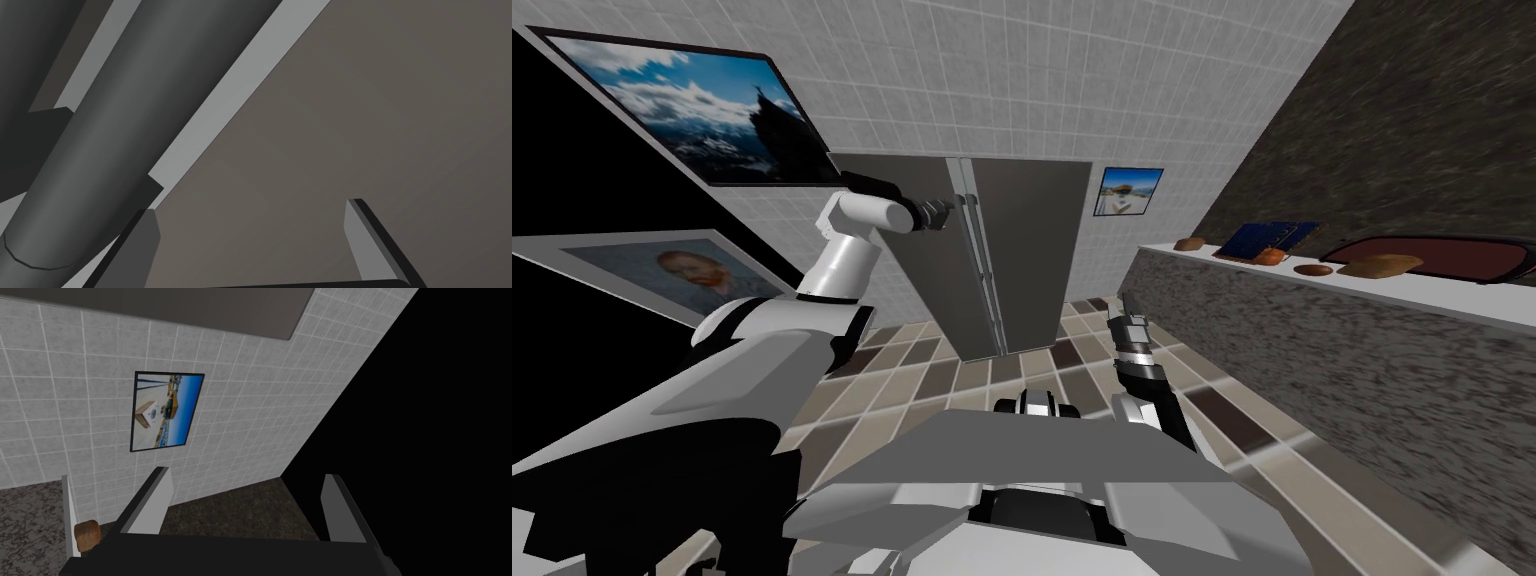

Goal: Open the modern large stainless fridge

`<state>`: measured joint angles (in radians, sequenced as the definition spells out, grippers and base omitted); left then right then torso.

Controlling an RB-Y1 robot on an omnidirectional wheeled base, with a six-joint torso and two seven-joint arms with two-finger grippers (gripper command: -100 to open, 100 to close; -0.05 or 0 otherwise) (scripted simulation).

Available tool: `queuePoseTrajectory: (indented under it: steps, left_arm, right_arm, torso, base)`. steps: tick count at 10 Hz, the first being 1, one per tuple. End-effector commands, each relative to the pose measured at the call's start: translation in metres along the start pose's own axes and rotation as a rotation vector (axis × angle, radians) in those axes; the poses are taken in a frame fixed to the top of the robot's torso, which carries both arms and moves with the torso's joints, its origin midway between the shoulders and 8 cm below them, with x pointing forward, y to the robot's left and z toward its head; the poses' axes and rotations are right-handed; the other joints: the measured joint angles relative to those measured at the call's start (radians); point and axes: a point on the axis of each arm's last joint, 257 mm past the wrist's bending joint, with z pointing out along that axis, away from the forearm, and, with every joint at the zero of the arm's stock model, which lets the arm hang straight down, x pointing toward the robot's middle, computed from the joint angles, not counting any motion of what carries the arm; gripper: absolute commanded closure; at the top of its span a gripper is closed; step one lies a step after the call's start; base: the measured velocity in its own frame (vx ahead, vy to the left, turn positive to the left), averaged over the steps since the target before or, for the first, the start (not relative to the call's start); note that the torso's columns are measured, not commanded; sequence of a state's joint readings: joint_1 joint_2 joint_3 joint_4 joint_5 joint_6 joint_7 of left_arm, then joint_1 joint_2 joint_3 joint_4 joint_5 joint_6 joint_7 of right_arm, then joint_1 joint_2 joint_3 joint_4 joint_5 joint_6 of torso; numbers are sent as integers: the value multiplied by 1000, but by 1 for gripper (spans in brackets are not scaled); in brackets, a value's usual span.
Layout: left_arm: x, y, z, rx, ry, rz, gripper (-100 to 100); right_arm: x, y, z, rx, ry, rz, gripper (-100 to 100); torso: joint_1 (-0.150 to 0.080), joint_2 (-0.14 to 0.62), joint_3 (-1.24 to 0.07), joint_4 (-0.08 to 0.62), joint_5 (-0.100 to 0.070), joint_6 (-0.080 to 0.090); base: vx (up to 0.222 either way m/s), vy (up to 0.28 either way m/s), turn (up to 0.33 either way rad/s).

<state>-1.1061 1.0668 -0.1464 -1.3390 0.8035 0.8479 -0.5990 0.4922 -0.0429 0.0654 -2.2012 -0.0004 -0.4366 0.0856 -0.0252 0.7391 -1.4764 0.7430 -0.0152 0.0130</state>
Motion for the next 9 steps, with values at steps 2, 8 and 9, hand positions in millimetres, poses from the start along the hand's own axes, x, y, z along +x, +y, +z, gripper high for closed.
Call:
queuePoseTrajectory:
  steps: [2,8,9]
  left_arm:
    - [-8,-1,-2,-14,1,2,-100]
    - [24,-15,1,29,67,-22,100]
    - [33,-26,0,54,89,-22,100]
  right_arm:
    - [0,0,0,0,0,0,0]
    - [0,0,0,0,0,-1,0]
    - [0,0,0,0,0,-1,0]
  torso:
    - [0,0,0,1,-2,2]
    - [34,3,3,-3,18,-14]
    - [30,1,2,-4,17,-14]
  base:
    - [2,-18,32]
    - [-34,131,-19]
    - [-116,216,-47]
